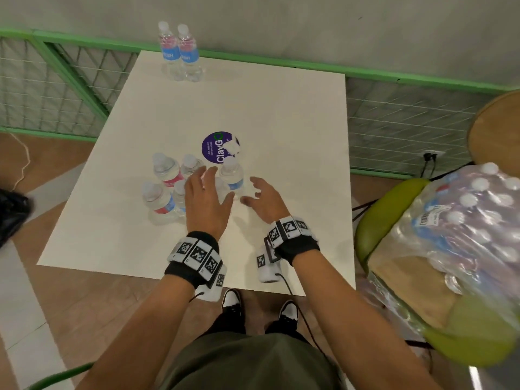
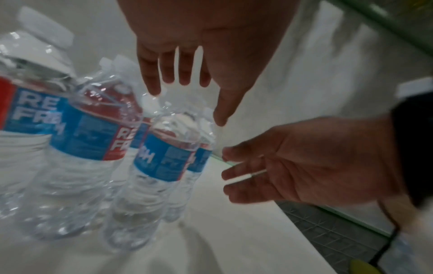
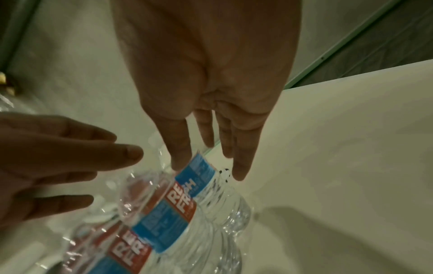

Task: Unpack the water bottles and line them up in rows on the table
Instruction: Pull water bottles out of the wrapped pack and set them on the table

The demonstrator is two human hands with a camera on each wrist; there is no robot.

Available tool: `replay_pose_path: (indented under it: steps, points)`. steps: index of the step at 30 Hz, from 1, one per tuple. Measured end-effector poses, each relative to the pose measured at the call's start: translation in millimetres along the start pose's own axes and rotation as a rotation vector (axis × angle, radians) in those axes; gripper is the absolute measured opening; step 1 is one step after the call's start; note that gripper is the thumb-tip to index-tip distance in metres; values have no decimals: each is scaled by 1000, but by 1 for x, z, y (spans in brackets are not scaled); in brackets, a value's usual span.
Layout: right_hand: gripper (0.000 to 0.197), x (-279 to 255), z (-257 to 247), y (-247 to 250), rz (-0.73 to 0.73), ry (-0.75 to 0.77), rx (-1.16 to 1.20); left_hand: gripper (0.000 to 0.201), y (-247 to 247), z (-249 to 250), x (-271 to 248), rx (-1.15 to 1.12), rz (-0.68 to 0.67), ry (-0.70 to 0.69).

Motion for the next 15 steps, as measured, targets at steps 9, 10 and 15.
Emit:
replay_pose_path:
  steps: [9, 10, 15]
  points:
    - [9, -164, 200, 79, 116, -310, 312, 13, -112, 165, -71, -196, -541, -474]
    - [11, -180, 228, 106, 255, -391, 314, 12, -137, 187, -89, -202, -710, -523]
    - [44, -249, 329, 217, 684, -741, 206, 28, -237, 258, -170, 32, -1263, -673]
Point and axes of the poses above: each hand's wrist, its own x-axis towards the middle knuckle, its own y-axis out of the back of the hand, z = x × y, the point moved 8 cm from there along x, towards the middle knuckle, and after that the axes turned 6 degrees about -x, right-handed, at the moved point
